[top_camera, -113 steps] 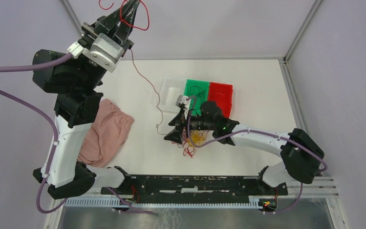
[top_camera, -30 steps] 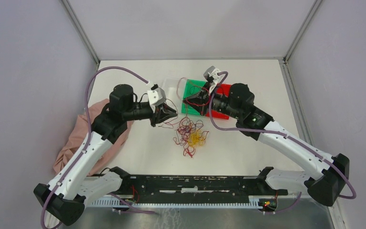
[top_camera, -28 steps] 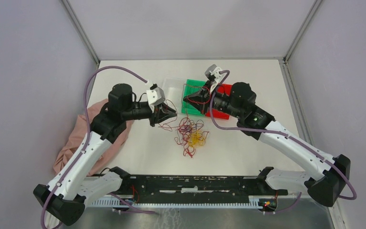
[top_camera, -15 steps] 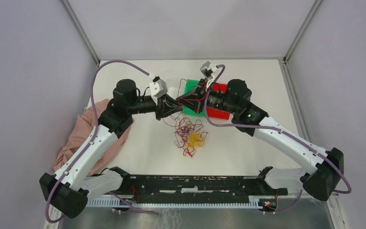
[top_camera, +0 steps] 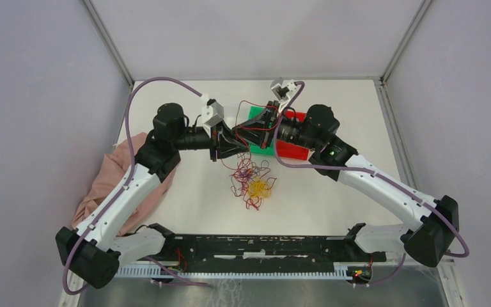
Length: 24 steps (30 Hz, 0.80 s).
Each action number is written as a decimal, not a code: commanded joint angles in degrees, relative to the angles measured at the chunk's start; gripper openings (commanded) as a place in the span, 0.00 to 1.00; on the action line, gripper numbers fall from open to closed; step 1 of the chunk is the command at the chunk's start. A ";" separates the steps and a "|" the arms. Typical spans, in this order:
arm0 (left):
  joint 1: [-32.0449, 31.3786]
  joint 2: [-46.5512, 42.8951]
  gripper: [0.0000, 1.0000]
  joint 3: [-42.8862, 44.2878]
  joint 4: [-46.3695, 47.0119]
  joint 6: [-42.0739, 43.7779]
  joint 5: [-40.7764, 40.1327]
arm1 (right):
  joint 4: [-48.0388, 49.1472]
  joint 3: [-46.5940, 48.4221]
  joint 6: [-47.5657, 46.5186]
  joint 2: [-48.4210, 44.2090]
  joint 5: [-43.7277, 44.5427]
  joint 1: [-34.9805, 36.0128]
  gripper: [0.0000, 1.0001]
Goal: Untangle the cables
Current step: Untie the cable.
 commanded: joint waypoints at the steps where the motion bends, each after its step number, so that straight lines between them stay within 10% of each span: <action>1: -0.45 -0.35 0.16 2.42 2.97 -5.10 5.20 | 5.21 2.99 1.93 0.13 -1.45 0.22 0.01; 8: -0.38 -0.81 0.03 3.42 4.66 -6.98 -0.78 | 4.69 2.86 1.65 -0.75 -0.95 0.30 0.01; 14: -0.40 -1.58 0.03 5.33 4.74 -3.33 -15.85 | 1.20 0.26 -1.39 -4.20 2.16 0.22 0.59; 24: -0.29 0.30 0.03 12.41 2.79 -2.29 -15.58 | -11.25 -9.22 -13.12 -15.07 2.70 0.14 0.77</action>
